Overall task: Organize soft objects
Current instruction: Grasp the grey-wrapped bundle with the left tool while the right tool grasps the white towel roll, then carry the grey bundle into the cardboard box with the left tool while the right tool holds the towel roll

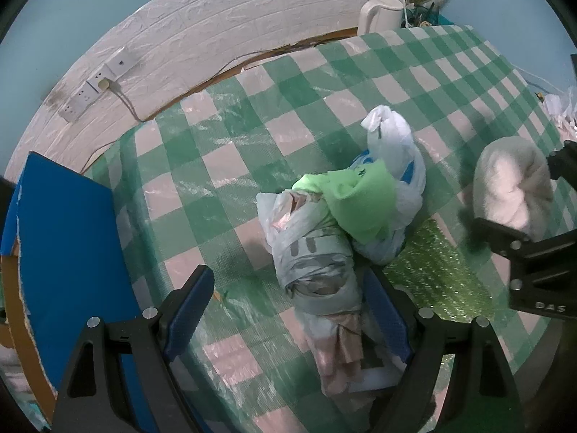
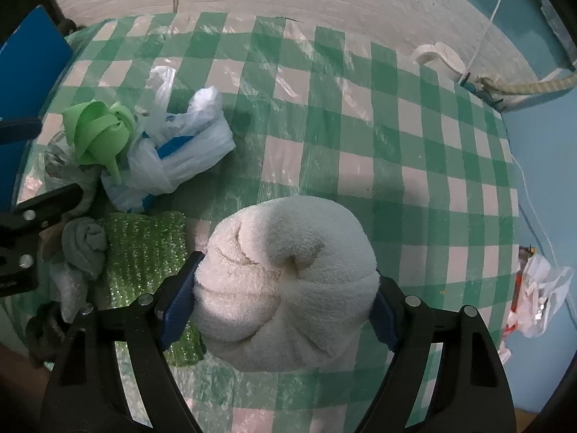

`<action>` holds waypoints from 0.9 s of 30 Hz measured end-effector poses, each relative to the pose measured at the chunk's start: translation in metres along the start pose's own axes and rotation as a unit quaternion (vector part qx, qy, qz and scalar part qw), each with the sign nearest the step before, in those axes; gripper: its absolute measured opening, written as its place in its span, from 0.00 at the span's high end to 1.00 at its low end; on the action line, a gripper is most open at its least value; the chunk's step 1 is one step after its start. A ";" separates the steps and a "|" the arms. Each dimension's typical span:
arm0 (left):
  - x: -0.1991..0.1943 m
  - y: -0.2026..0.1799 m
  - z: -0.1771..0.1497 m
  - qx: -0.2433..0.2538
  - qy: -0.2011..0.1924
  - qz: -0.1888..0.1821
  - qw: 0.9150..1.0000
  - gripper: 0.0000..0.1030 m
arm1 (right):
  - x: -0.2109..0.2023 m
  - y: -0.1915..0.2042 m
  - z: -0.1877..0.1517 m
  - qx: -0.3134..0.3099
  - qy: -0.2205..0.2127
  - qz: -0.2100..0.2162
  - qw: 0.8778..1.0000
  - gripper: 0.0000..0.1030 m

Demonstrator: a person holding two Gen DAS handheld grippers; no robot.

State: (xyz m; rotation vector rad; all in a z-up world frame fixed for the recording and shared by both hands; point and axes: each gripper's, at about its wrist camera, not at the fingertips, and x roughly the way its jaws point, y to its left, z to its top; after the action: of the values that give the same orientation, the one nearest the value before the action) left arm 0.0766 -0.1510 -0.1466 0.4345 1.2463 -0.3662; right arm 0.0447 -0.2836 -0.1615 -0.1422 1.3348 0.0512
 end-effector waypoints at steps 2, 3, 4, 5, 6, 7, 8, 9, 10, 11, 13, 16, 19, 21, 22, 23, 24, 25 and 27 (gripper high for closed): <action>0.002 0.003 -0.001 -0.004 -0.003 -0.003 1.000 0.29 | 0.000 -0.003 0.005 0.000 0.001 0.000 1.000 0.21; 0.002 0.006 -0.002 -0.009 -0.008 -0.010 1.000 0.32 | -0.001 -0.002 0.004 0.001 0.001 0.001 1.000 0.21; 0.002 0.007 -0.002 -0.012 -0.011 -0.018 1.000 0.38 | -0.001 -0.001 0.004 0.001 0.001 0.001 1.000 0.21; 0.001 0.008 -0.002 -0.014 -0.011 -0.024 1.000 0.45 | -0.002 0.001 0.003 0.002 0.001 0.001 1.000 0.21; 0.001 0.008 -0.001 -0.014 -0.011 -0.028 0.999 0.49 | -0.003 0.001 0.004 0.002 0.001 0.001 1.000 0.21; 0.000 0.008 -0.001 -0.012 -0.011 -0.030 0.999 0.58 | -0.003 0.002 0.003 0.002 0.001 0.001 1.000 0.21; 0.000 0.008 -0.001 -0.008 -0.011 -0.031 0.999 0.61 | -0.004 0.003 0.003 0.001 0.000 0.001 1.000 0.21; 0.001 0.007 -0.002 -0.005 -0.011 -0.030 0.999 0.61 | -0.005 0.003 0.003 0.000 -0.001 0.001 1.000 0.21; 0.001 0.008 -0.002 -0.002 -0.012 -0.027 1.000 0.62 | -0.005 0.002 0.004 -0.002 -0.002 0.001 1.000 0.21; 0.000 0.008 -0.003 0.001 -0.016 -0.027 1.000 0.64 | -0.005 0.002 0.004 -0.005 -0.003 0.001 1.000 0.21; 0.000 0.010 -0.004 0.005 -0.019 -0.022 1.000 0.66 | -0.008 0.003 0.003 -0.009 -0.006 0.001 1.000 0.21; -0.003 0.011 -0.008 0.008 -0.020 -0.021 1.000 0.68 | -0.012 0.007 0.004 -0.015 -0.010 -0.001 1.000 0.21; -0.010 0.015 -0.012 0.003 -0.023 -0.025 0.999 0.68 | -0.018 0.012 0.004 -0.019 -0.016 -0.001 1.000 0.21; -0.014 0.019 -0.011 0.001 -0.028 -0.027 0.999 0.68 | -0.022 0.015 0.003 -0.023 -0.020 0.000 1.000 0.21; -0.016 0.018 -0.013 0.001 -0.029 -0.027 0.999 0.68 | -0.024 0.016 0.003 -0.025 -0.022 0.000 0.999 0.21; -0.020 0.019 -0.013 0.000 -0.031 -0.027 0.999 0.68 | -0.027 0.018 0.004 -0.028 -0.024 0.000 0.999 0.21; -0.023 0.019 -0.014 0.001 -0.032 -0.025 0.999 0.68 | -0.029 0.020 0.004 -0.030 -0.026 0.000 0.999 0.21; -0.026 0.019 -0.015 0.003 -0.034 -0.020 0.999 0.68 | -0.030 0.021 0.003 -0.030 -0.027 0.001 0.999 0.21; -0.031 0.018 -0.018 0.010 -0.039 -0.008 0.999 0.68 | -0.036 0.024 0.003 -0.031 -0.031 0.004 0.999 0.21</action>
State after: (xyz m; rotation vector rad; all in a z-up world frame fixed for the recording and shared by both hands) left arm 0.0619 -0.1248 -0.1196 0.4232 1.1720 -0.4051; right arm 0.0359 -0.2576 -0.1279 -0.1860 1.2718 0.1041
